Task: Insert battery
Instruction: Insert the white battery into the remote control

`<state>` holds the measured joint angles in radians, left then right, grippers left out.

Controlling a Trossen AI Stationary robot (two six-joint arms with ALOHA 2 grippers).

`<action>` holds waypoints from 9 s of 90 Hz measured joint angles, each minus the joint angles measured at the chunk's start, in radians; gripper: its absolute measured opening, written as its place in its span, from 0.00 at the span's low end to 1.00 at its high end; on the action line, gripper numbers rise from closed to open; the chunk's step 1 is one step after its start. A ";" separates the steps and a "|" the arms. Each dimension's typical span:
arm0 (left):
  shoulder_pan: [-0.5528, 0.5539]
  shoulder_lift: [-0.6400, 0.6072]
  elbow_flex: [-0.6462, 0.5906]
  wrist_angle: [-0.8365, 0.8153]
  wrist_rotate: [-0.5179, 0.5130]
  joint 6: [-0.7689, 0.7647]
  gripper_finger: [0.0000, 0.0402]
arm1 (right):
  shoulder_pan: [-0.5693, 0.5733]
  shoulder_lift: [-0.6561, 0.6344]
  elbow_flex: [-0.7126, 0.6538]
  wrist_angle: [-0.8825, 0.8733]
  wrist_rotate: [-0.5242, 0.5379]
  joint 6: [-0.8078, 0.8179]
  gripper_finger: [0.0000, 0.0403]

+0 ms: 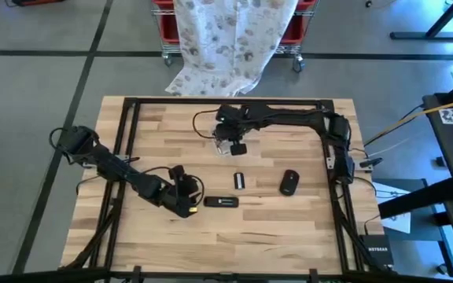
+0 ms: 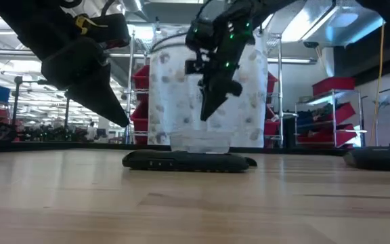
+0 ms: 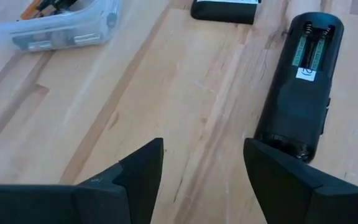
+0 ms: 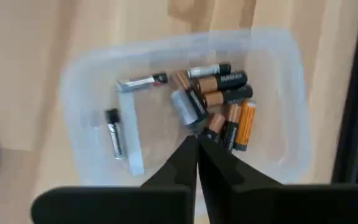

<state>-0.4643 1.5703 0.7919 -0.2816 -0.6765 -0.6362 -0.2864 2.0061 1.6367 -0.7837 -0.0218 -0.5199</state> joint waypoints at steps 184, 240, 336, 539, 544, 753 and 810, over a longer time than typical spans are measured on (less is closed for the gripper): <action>-0.044 0.000 0.000 0.001 -0.014 -0.022 0.51 | 0.350 -0.139 -0.233 0.132 -0.285 0.358 0.00; -0.092 0.000 0.000 0.028 -0.052 0.017 0.51 | 0.539 -0.121 -0.500 0.676 0.041 0.739 0.00; -0.503 0.084 0.001 -0.353 0.171 -0.934 0.26 | 0.543 -0.129 -0.499 0.732 0.029 0.700 0.00; -0.266 0.082 -0.147 -0.169 -0.277 -0.745 0.21 | 0.304 0.233 -0.088 0.295 -0.129 -0.002 0.01; -0.267 0.082 -0.147 -0.169 -0.277 -0.744 0.21 | 0.305 0.216 -0.092 0.283 -0.130 0.044 0.01; 0.234 0.066 -0.145 0.342 0.101 0.149 0.21 | 0.368 0.128 -0.386 0.852 -0.065 0.620 0.01; 0.041 -0.083 -0.131 0.063 0.036 -0.017 0.21 | 0.341 0.192 -0.262 0.813 -0.105 0.164 0.38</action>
<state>-0.4231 1.4872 0.6608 -0.2185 -0.6405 -0.6532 0.0542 2.1977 1.3744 0.0293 -0.1268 -0.3556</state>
